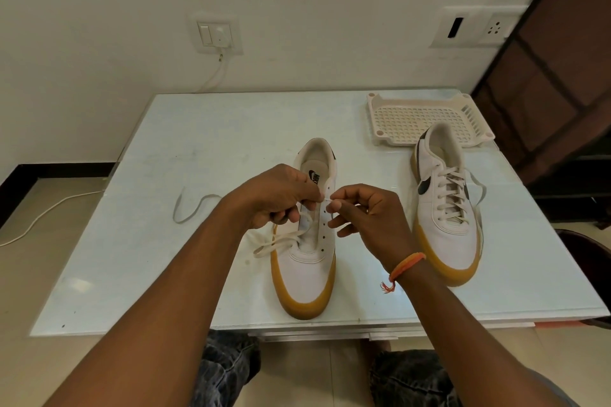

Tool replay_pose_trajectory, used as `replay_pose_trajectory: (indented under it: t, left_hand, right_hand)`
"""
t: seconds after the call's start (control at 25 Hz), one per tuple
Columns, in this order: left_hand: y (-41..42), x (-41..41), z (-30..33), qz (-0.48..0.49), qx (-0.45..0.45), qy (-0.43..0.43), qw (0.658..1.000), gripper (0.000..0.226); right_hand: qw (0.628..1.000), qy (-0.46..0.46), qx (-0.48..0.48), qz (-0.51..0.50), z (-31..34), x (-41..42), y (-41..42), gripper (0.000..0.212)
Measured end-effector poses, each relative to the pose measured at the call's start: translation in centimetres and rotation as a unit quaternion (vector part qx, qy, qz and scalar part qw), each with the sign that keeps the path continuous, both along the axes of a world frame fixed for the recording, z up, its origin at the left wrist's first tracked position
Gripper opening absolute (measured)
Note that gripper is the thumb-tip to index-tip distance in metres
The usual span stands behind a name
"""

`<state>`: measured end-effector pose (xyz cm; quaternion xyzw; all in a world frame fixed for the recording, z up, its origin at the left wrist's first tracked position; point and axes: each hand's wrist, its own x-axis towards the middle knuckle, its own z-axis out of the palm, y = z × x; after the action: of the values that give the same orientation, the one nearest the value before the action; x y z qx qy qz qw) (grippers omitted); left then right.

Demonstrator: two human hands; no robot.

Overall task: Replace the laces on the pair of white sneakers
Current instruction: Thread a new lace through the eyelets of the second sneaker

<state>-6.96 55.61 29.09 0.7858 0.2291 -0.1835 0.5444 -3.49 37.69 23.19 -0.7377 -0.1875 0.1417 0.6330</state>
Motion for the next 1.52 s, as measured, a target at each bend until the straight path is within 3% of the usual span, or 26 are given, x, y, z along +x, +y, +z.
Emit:
replay_pose_trajectory:
  t: [0.12,0.32,0.56,0.68,0.76,0.88,0.96,1.04,1.16,1.32,1.52]
  left_hand:
    - [-0.4,-0.4,-0.1,-0.053,0.073,-0.086,0.992,0.012]
    - [-1.5,-0.9,-1.1,-0.111,0.224,-0.2,0.947,0.014]
    - [-1.2,-1.8,-1.6,-0.031,0.114,-0.161,0.98,0.011]
    - [-1.1,-2.6,-2.0,-0.066,0.169,-0.154,0.971,0.006]
    - [-1.1,-3.4,-2.7,-0.125,0.285,-0.15,0.938,0.01]
    - [-1.9,-4.5,-4.3,-0.205,0.468,-0.157,0.845,0.011]
    - [-2.7,-4.9,-5.2,-0.228,0.536,-0.167,0.795,0.015]
    - [-3.2,-4.7,-5.8,-0.223,0.558,-0.181,0.779,0.018]
    - [-3.9,-4.4,-6.3,-0.19,0.524,-0.161,0.814,0.018]
    - [-2.7,-4.2,-6.6,-0.106,0.349,-0.096,0.926,0.01]
    - [-1.3,-3.6,-7.2,-0.104,0.199,-0.061,0.973,0.01]
  right_hand:
    - [0.997,-0.042,-0.056,-0.021,-0.7,-0.3,0.5,0.009]
    - [0.99,-0.095,-0.098,-0.028,-1.3,-0.5,0.6,0.01]
    - [0.988,-0.121,-0.099,0.005,-1.6,-0.6,0.5,0.011]
    - [0.989,-0.117,-0.09,0.018,-1.7,-1.1,0.6,0.007]
    - [0.991,-0.081,-0.106,0.014,-2.1,-1.1,0.2,0.008]
    - [0.989,-0.005,-0.145,0.019,-3.0,-1.1,-0.7,0.013]
    - [0.985,0.0,-0.171,0.033,-3.6,-1.5,-0.9,0.017]
    - [0.982,0.0,-0.185,0.035,-3.8,-1.9,-0.9,0.019]
    - [0.981,0.015,-0.192,0.033,-4.0,-1.9,-1.1,0.023]
    - [0.983,0.044,-0.175,0.017,-4.0,-1.9,-1.4,0.028]
    - [0.987,0.066,-0.143,0.009,-4.1,-2.1,-1.4,0.031]
